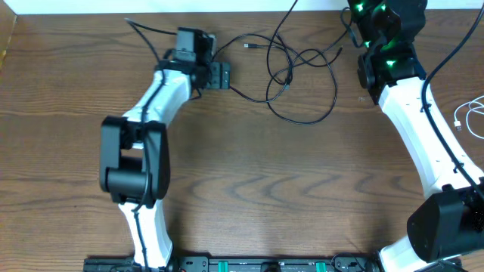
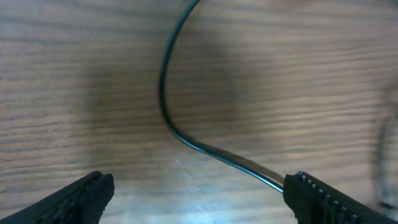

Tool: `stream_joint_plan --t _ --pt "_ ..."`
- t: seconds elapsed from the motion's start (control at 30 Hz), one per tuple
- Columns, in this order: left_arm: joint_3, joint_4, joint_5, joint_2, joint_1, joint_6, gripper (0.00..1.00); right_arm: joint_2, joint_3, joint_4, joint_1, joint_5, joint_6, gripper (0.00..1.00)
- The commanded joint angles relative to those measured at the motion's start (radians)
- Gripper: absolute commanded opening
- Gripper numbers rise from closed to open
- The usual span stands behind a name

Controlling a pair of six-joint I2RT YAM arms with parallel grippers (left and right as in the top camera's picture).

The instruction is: Untangle cables

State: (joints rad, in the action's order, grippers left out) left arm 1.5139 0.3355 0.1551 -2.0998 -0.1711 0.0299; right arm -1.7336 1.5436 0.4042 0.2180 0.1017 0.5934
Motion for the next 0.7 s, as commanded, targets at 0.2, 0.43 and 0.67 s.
stream_joint_plan --t 0.2,0.43,0.67 --pt "-0.005 -0.103 -0.199 -0.074 -0.014 0.013 0.93 0.026 0.025 -0.036 -0.002 -0.006 -0.046 0.01" --pt "-0.005 -0.185 -0.201 -0.137 -0.014 0.008 0.93 0.026 0.025 -0.064 -0.002 -0.006 -0.046 0.01" --pt "-0.005 -0.189 -0.250 -0.171 -0.014 -0.040 0.93 0.026 0.025 -0.064 -0.002 -0.015 -0.046 0.01"
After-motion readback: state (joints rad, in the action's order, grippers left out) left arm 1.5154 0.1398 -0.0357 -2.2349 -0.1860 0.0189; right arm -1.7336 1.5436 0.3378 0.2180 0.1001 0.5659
